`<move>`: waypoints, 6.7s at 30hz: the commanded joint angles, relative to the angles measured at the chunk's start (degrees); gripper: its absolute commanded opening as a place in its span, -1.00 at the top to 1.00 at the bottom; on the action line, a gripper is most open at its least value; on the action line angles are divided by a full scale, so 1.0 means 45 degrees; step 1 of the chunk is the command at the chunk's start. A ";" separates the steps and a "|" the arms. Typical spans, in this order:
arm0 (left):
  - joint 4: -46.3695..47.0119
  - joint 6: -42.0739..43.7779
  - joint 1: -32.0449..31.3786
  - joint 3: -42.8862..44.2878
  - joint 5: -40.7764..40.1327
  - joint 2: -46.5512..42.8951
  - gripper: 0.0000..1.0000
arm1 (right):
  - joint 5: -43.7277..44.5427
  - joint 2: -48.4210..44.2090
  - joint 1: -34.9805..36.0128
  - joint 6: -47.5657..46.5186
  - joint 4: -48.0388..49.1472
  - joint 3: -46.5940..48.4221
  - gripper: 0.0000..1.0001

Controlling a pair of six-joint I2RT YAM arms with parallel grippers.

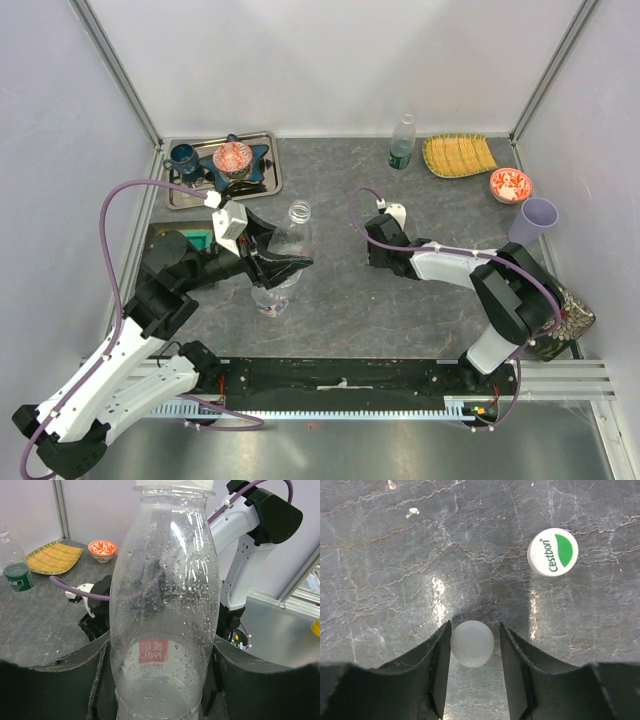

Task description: Unscrew the bottle caps

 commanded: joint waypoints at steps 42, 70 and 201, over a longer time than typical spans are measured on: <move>0.1013 0.0040 -0.0677 0.3029 0.2219 0.6020 -0.25 | -0.8597 -0.7777 0.0167 -0.1355 -0.2478 0.6264 -0.84; -0.3282 0.0041 -0.0736 0.4123 -0.5726 0.4209 -0.99 | -0.1830 -0.6881 0.0167 -0.2116 -0.5210 0.8586 1.00; -0.6761 0.0138 -0.0736 0.0217 -1.5613 -0.4350 -0.99 | 0.0113 -0.0025 0.8234 -0.3327 0.0158 0.6810 -0.86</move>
